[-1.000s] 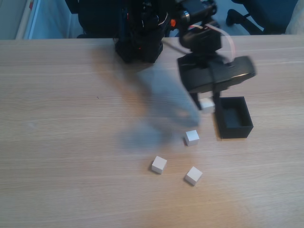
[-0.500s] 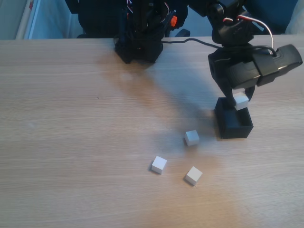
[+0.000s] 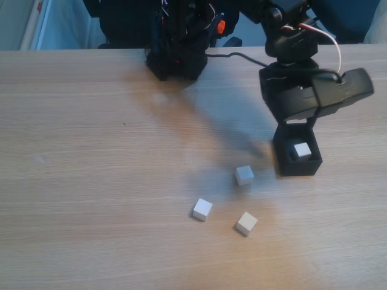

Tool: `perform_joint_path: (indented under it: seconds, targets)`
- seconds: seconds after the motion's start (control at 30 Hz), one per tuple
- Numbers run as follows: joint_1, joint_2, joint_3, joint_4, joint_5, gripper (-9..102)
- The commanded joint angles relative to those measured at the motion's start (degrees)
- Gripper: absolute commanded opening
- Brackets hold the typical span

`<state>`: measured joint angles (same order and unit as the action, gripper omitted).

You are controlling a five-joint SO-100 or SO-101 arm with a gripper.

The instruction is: Pick blocks and place them in the box.

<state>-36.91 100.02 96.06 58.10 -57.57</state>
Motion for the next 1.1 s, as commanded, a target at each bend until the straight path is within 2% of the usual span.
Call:
perform_joint_path:
  seconds: [0.0,0.33,0.67,1.07]
  targets:
    - [3.0,3.2,-0.4,1.1,-0.1,10]
    - [13.7,7.3,11.9,-0.4,-4.2,16]
    - [14.2,2.3,15.1,-4.8,-8.1,20]
    - [17.3,-5.3,15.9,-14.2,-12.7,21]
